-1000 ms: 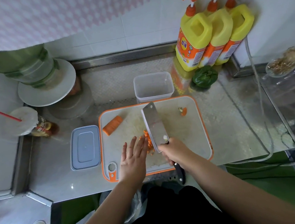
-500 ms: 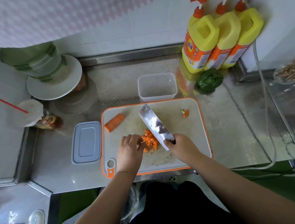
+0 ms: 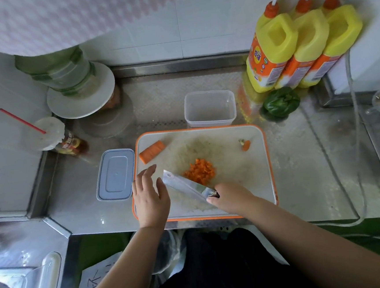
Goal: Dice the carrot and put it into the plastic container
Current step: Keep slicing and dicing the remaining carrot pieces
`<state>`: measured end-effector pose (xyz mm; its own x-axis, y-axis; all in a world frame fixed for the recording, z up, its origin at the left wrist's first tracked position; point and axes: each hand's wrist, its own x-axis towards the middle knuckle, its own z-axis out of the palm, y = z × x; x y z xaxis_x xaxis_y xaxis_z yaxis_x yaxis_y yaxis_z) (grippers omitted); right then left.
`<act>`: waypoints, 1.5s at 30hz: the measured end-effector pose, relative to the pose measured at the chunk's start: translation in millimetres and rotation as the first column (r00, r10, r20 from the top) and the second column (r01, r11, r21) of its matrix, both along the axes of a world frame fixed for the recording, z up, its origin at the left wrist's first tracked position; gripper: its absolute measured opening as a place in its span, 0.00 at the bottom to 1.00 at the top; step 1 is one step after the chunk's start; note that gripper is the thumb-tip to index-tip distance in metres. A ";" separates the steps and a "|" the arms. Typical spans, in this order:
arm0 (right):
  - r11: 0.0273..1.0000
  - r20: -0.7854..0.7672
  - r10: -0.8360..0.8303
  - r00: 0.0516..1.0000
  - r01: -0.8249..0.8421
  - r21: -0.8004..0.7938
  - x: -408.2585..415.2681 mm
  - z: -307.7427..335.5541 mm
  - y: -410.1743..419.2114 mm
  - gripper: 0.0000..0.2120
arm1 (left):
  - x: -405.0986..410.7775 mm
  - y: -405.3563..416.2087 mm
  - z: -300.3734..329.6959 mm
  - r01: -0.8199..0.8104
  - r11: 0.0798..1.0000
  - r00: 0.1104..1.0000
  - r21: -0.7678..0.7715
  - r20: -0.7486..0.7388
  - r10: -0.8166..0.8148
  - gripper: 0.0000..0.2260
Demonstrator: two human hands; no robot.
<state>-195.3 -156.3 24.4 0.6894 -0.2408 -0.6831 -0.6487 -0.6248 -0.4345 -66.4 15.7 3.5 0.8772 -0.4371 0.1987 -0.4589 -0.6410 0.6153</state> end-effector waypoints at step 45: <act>0.685 0.515 0.093 0.852 0.321 -0.654 -54.5 12.8 -50.0 0.31 | -10.6 -112.5 12.0 0.381 0.445 0.879 0.811 -0.168 -0.446 0.38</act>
<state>-249.8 -206.2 37.3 0.7926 -0.5947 0.1346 -0.5736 -0.8022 -0.1658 -77.0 -96.9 15.5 0.5474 -0.7403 -0.3903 -0.8241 -0.5580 -0.0975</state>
